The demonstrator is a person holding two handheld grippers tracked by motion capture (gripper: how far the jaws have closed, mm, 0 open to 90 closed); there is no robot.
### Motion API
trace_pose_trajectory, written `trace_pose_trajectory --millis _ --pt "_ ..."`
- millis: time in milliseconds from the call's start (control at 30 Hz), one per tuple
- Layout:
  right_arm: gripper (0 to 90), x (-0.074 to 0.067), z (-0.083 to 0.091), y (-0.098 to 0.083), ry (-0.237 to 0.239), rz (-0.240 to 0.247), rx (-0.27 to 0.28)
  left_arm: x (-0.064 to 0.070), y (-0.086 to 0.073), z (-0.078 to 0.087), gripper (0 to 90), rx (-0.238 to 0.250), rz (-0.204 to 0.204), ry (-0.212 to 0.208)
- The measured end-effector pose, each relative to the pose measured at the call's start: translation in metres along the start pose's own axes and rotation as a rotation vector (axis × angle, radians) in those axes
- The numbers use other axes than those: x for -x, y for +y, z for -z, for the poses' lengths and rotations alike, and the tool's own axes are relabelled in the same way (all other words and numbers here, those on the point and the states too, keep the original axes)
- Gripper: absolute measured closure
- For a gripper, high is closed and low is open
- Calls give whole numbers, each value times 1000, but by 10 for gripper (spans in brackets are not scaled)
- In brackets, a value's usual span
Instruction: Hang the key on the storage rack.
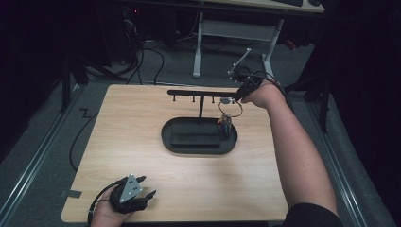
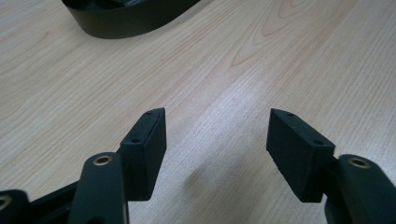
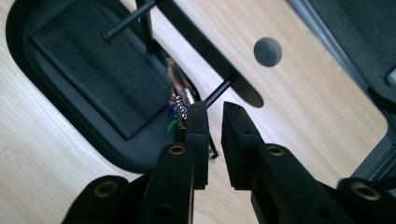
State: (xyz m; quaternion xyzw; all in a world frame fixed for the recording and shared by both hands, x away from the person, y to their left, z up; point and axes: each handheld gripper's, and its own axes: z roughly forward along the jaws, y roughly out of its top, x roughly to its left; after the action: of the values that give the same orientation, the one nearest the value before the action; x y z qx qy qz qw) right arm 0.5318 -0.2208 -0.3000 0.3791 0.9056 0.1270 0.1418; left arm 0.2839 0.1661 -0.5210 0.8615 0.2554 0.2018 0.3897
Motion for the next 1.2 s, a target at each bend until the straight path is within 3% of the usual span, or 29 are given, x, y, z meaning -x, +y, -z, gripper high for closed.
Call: trace_pose_trajectory --millis 167,533,1200 --pt "777 -4 3 -3 -20 10 -6 1 0 0 383 -3 -9 0" --pt "691 -10 1 -21 -17 -12 31 1 1 -2 383 -3 -8 -2" --pt "474 -33 -7 -74 26 -50 96 3 1 -6 378 -19 -14 -12"
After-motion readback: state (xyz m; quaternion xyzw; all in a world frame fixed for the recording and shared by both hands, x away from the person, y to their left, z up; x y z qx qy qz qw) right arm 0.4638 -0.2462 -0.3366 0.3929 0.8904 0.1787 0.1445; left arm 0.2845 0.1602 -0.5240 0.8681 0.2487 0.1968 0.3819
